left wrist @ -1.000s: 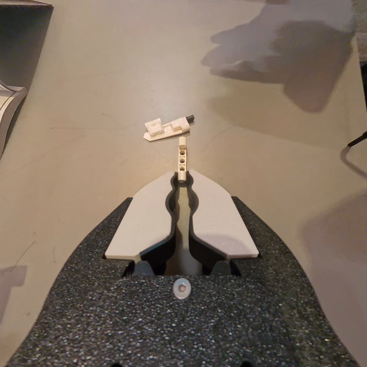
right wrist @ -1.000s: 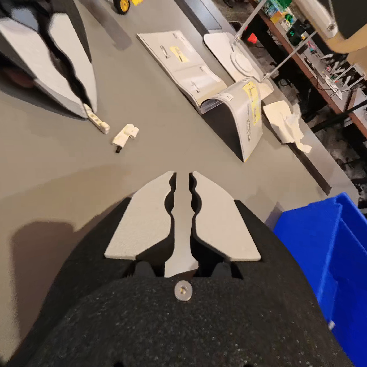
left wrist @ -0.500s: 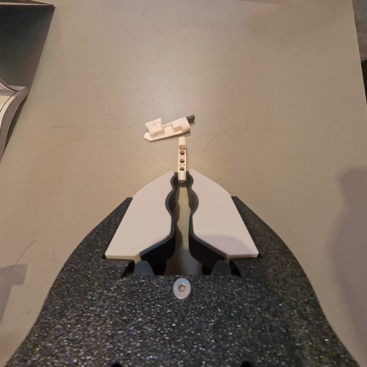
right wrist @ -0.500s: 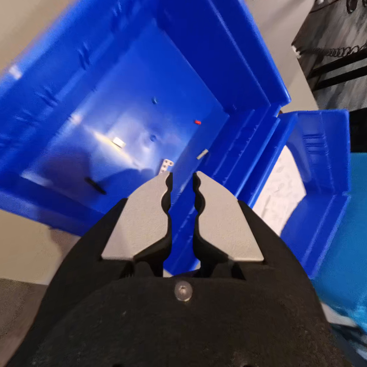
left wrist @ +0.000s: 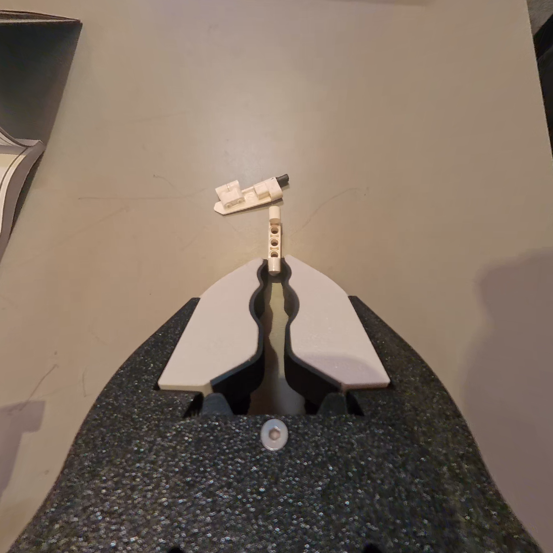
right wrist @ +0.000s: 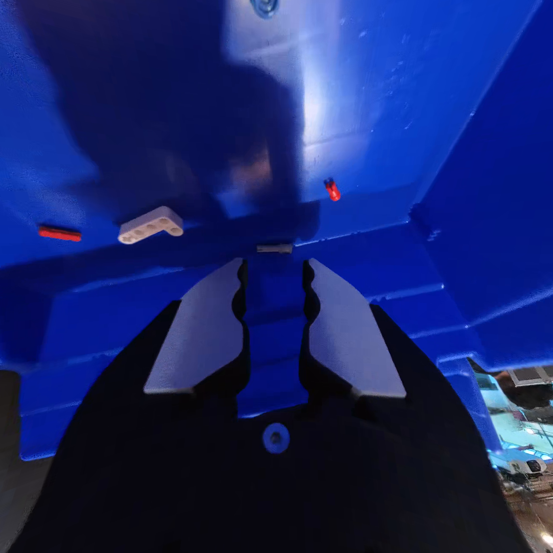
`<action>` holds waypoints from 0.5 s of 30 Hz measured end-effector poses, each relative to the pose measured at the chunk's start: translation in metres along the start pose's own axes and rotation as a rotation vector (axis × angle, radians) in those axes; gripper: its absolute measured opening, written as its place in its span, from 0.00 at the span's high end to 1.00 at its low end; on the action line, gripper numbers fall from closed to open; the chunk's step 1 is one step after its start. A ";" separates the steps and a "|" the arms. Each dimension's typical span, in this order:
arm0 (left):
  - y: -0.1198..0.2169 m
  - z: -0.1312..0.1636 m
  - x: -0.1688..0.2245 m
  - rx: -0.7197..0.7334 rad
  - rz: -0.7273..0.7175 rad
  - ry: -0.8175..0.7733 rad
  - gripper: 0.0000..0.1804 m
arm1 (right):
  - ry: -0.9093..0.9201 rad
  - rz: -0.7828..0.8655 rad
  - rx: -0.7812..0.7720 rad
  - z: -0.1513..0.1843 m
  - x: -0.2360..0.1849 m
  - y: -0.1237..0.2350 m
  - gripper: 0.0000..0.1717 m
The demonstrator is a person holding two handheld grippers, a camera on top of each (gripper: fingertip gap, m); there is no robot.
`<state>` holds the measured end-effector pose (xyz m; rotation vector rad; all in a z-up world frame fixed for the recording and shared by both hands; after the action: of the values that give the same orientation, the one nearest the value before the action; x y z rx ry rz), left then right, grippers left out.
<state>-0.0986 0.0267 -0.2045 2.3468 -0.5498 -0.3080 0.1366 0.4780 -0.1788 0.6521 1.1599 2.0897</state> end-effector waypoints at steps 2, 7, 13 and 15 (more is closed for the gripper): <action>0.000 0.000 0.000 0.000 0.005 -0.004 0.96 | 0.015 -0.016 -0.040 -0.002 0.002 -0.006 0.80; 0.000 0.000 0.001 0.000 0.010 -0.007 0.96 | 0.026 -0.017 -0.096 -0.004 0.002 -0.018 0.81; 0.000 0.000 0.002 0.000 0.015 -0.010 0.96 | 0.030 -0.030 -0.162 0.001 0.006 -0.024 0.83; 0.000 0.000 0.002 0.001 0.014 -0.012 0.96 | 0.039 -0.059 -0.189 0.003 0.005 -0.027 0.85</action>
<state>-0.0972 0.0258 -0.2045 2.3422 -0.5721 -0.3149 0.1434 0.4945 -0.2004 0.4850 0.9751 2.1380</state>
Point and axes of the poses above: each gripper's, where its closed fingertips meet, y back along the fingers, z out of its underside, x = y × z across the jaws, the point moved 6 cm from there along y, back along the fingers, and after that the axes turned 4 degrees about -z, right-handed, at the moved point
